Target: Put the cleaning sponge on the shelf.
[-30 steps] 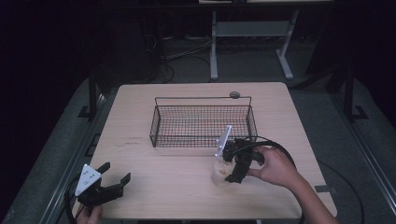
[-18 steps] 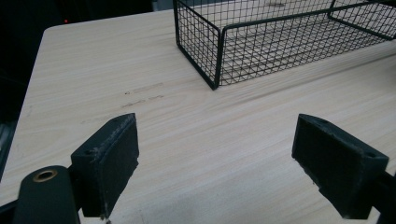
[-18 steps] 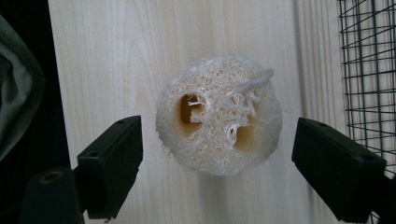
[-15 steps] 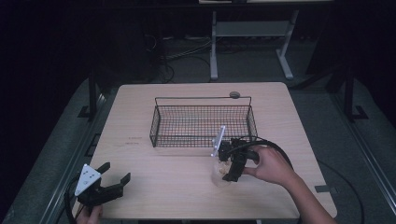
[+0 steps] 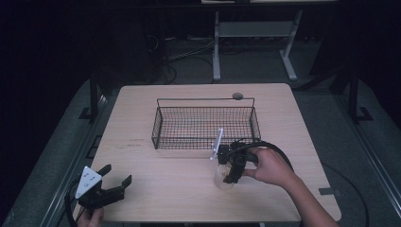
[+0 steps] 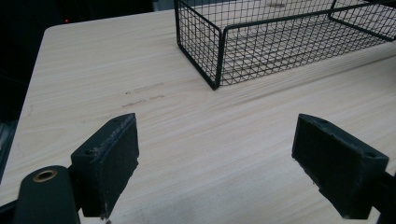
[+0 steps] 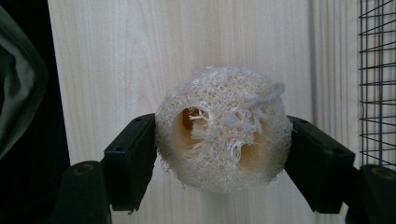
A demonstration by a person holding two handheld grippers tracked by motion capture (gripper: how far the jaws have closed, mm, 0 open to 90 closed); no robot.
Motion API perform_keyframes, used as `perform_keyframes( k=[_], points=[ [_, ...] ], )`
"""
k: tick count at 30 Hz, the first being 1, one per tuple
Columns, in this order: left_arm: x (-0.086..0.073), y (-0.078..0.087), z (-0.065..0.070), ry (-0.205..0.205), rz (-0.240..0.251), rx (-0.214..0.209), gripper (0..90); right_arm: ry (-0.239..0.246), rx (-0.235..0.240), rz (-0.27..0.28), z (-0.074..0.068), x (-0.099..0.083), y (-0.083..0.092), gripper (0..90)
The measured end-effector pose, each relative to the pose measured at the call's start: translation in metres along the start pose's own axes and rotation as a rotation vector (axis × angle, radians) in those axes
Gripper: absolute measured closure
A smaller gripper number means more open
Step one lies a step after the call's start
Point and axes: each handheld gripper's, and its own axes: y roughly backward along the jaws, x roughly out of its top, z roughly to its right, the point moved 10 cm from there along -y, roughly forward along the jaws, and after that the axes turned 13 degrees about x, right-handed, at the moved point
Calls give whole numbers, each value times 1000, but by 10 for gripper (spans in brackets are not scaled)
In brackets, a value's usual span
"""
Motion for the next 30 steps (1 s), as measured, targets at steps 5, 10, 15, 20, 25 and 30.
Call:
perform_keyframes(
  k=[5, 10, 15, 20, 25, 30],
  points=[
    [0, 0, 0, 2, 0, 2, 140, 10, 4, -10, -2, 3, 3, 291],
    [0, 0, 0, 0, 1, 2, 141, 20, 2, -4, -3, 8, 11, 291],
    [0, 0, -1, 2, 0, 2, 141, 25, 0, 16, -2, 12, 22, 291],
    [0, 1, -1, 2, -1, 3, 140, 29, -3, 32, 0, 16, 30, 291],
    [0, 1, -1, 2, -1, 2, 140, 31, -5, 40, 3, 18, 38, 291],
    [0, 1, -1, 4, 1, 2, 140, 22, -5, 48, 6, 19, 48, 291]
  ],
)
